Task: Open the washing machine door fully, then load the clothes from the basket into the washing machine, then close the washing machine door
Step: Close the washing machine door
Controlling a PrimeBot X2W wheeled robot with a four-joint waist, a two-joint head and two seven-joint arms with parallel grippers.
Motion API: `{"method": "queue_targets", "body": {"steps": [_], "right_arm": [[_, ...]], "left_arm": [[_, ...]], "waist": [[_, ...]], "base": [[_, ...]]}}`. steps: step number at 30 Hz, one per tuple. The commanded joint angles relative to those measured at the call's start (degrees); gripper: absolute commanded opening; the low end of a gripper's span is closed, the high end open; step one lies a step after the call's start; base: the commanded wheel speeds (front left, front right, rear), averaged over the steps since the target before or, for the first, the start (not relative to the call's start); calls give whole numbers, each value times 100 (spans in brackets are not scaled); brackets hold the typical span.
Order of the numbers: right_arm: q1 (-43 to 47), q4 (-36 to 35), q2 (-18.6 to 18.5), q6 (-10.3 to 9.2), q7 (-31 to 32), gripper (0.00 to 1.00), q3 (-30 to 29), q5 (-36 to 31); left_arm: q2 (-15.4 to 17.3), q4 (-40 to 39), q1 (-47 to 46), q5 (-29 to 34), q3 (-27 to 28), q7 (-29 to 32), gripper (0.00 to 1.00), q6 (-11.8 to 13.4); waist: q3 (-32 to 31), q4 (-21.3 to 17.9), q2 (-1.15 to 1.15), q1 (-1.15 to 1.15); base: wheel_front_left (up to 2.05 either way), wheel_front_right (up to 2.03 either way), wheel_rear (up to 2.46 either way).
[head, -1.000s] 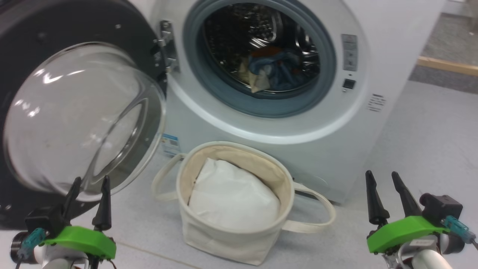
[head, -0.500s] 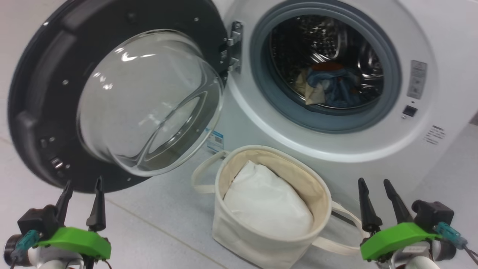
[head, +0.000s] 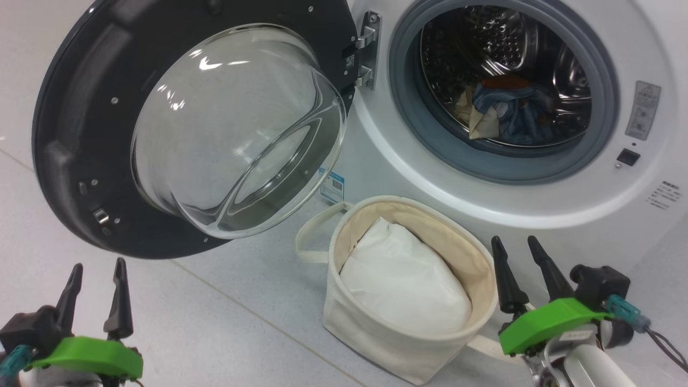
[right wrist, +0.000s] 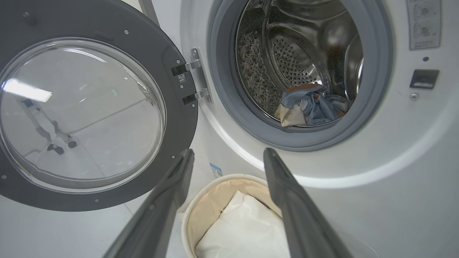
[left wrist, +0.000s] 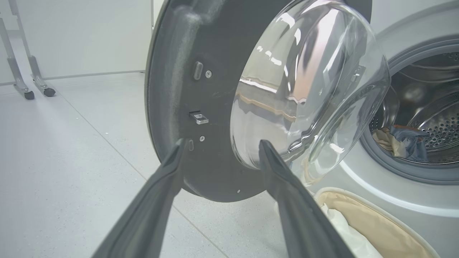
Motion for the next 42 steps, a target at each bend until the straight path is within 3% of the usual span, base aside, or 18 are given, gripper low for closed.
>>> {"method": "queue_targets", "body": {"steps": [1, 26, 27, 33, 38, 42], "right_arm": [[-213, -143, -113, 42, -71, 100, 105, 28], [-451, 10, -118, 42, -71, 100, 293, 183], [-442, 8, -118, 42, -71, 100, 286, 179], [-424, 13, -134, 42, -71, 100, 274, 175], [-433, 13, -171, 42, -71, 100, 261, 177], [-433, -1, -177, 42, -71, 100, 250, 172]], "left_arm": [[140, -243, -150, -19, 225, -69, 100, 43], [77, -378, -68, -26, 369, -69, 100, -15], [72, -518, -92, -40, 390, -69, 0, -63], [18, -1237, -248, -292, 546, -69, 0, -249], [64, -1787, -815, -1397, 1100, 367, 0, -322], [302, -1708, -1427, -2238, 1666, 1054, 0, -107]], "waist": [[13, 11, 0, 0], [37, 19, 0, 0], [33, 19, 0, 0], [23, 20, 0, 0], [9, 20, 0, 0], [-7, -5, 0, 0]], "base": [[0, 0, 0], [0, 0, 0], [0, 0, 0], [0, 0, 0], [0, 0, 0], [0, 0, 0]]}}
